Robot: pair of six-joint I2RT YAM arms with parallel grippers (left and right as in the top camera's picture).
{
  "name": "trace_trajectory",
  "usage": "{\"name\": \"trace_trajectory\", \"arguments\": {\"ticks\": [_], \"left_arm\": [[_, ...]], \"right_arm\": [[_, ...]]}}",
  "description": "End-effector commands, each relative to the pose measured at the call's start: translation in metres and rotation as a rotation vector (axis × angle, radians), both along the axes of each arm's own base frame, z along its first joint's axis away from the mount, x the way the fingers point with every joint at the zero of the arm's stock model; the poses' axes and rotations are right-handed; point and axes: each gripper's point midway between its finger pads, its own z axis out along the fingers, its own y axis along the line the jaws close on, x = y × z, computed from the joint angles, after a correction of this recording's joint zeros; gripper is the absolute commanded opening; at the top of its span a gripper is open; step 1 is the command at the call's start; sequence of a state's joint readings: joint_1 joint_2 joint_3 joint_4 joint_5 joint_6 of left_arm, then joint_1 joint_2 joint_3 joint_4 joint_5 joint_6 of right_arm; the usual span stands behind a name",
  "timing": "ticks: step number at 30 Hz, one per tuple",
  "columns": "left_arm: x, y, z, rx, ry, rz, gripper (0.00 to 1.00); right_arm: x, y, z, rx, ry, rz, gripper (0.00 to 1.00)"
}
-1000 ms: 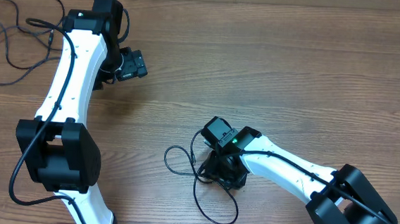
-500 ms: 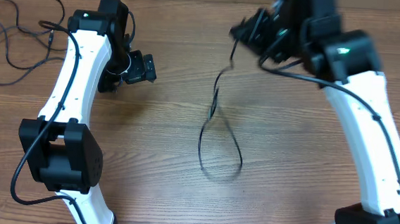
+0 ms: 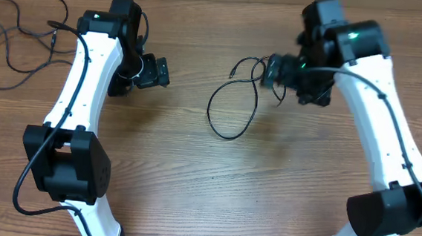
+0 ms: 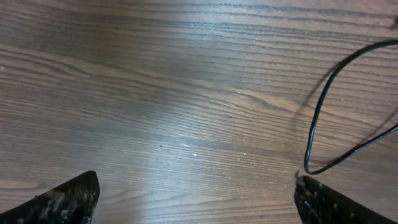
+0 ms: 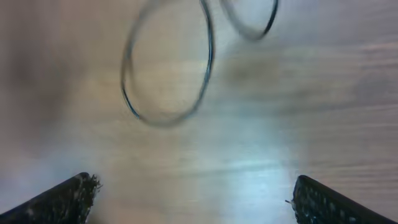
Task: Untangle cables
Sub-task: 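Lift the coil with the right gripper and bring it toward the left gripper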
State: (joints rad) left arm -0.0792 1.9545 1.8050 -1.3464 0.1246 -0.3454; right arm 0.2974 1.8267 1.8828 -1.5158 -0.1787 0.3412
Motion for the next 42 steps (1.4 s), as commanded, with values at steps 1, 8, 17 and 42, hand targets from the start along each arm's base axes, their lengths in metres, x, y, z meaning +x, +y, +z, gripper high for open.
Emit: {"name": "trace_trajectory", "arguments": {"ticks": [1,8,17,42], "left_arm": [[0.003,-0.002,-0.004,-0.010,0.005,0.059,1.00],[0.004,0.027,-0.004,-0.005,0.015,0.153,1.00],[-0.002,0.049,-0.005,-0.002,0.042,0.203,0.99],[-0.009,-0.072,0.059,-0.770,-0.023,-0.122,1.00]], "right_arm": [[-0.021,0.032,-0.038,-0.022,0.019,0.260,1.00],[-0.030,0.095,-0.113,0.008,-0.101,0.459,0.99],[-0.032,0.132,-0.167,0.017,-0.221,0.601,0.94],[-0.009,0.214,-0.020,0.387,-0.261,0.601,0.04]]}}
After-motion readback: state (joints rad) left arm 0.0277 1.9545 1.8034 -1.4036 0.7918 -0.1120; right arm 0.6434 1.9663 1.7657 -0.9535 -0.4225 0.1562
